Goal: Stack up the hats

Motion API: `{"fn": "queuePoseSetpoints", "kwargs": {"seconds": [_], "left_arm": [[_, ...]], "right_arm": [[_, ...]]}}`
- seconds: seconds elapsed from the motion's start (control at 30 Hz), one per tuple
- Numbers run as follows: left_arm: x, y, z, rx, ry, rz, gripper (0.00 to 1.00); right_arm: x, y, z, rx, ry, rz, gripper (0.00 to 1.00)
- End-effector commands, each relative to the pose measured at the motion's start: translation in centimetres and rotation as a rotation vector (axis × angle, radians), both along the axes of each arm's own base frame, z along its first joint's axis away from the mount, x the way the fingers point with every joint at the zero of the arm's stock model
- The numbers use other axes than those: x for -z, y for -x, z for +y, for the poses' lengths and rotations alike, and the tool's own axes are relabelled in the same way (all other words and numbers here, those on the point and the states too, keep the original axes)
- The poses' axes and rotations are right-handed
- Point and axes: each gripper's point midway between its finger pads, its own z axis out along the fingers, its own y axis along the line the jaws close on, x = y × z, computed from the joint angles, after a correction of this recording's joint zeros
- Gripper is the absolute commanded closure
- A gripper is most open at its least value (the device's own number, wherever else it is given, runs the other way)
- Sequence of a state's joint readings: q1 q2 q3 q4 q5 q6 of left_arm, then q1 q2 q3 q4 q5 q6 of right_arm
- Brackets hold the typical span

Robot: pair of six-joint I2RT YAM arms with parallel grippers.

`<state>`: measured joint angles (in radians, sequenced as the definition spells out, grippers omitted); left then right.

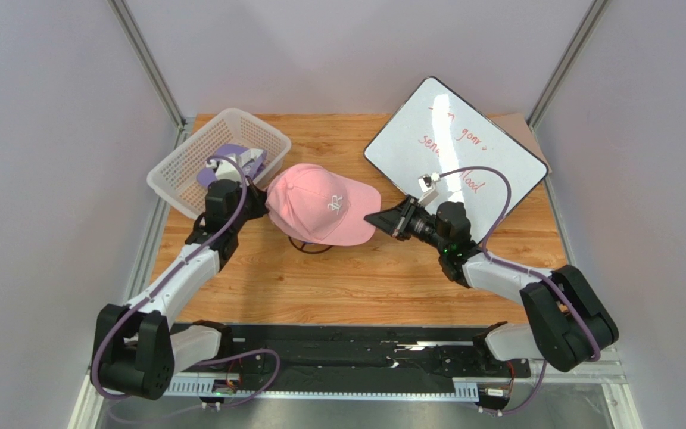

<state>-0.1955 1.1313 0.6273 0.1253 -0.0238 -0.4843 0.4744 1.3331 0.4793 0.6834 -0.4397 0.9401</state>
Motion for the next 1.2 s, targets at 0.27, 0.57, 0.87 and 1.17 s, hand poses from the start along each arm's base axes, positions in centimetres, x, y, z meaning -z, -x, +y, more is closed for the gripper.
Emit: {"fn": "queuePoseSetpoints", "kwargs": {"seconds": [0.27,0.57,0.87,1.17], "left_arm": [[2.8,-2.2,2.1,-0.066,-0.104,0.052,1.00],[-3.4,-1.0,0.9,-0.012,-0.034,-0.050,1.00],[-3.3,-1.4,0.6,0.018,-0.056,-0.012,1.00],[-2.7,-1.8,-0.1,0.043,-0.036,-0.003,1.00]], "right_arm": [[7.7,-1.6,-3.8,0.153,0.175,0.166,1.00],[1.0,-1.4,-2.6,0.059,0.144,0.028,0.97],[0.7,-3.6,-3.2,0.084,0.185,0.061,0.65],[0.2,-4.9,-2.3,0.052,0.154,0.012,0.50]]}}
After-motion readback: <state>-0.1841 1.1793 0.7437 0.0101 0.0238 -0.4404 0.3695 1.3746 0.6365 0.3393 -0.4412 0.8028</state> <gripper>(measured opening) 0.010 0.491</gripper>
